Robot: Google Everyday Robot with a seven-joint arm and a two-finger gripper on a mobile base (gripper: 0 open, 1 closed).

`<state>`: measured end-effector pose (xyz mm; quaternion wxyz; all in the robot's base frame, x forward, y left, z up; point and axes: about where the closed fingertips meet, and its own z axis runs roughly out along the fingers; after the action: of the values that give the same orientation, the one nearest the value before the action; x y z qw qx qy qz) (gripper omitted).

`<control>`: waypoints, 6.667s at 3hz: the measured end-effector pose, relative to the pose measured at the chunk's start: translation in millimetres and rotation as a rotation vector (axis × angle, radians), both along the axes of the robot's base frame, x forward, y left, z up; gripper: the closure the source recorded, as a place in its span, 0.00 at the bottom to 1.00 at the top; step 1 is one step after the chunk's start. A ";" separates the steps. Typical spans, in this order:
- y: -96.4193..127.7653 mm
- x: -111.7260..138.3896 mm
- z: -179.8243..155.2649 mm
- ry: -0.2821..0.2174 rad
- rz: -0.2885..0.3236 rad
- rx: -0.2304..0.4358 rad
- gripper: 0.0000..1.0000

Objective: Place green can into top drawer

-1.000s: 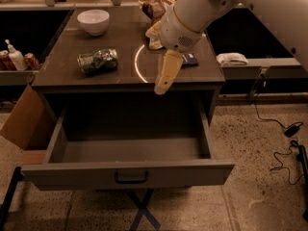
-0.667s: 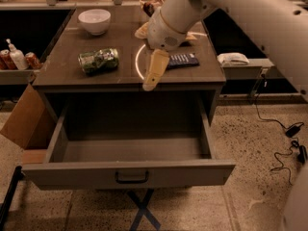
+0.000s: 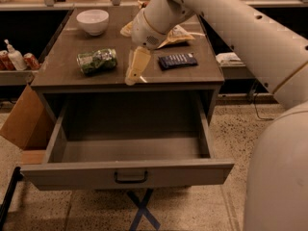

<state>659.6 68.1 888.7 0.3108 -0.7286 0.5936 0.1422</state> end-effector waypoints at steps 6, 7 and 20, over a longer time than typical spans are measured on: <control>89.1 56.0 -35.7 0.048 0.054 0.026 0.43; 95.6 55.8 -35.2 0.054 0.066 0.028 0.65; 5.0 -111.8 -144.9 0.296 -0.223 0.076 1.00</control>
Offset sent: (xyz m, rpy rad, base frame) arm 0.0516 0.0499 -0.0225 0.0131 0.0074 0.0864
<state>547.8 73.0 743.8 0.2610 -0.6172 0.7042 0.2347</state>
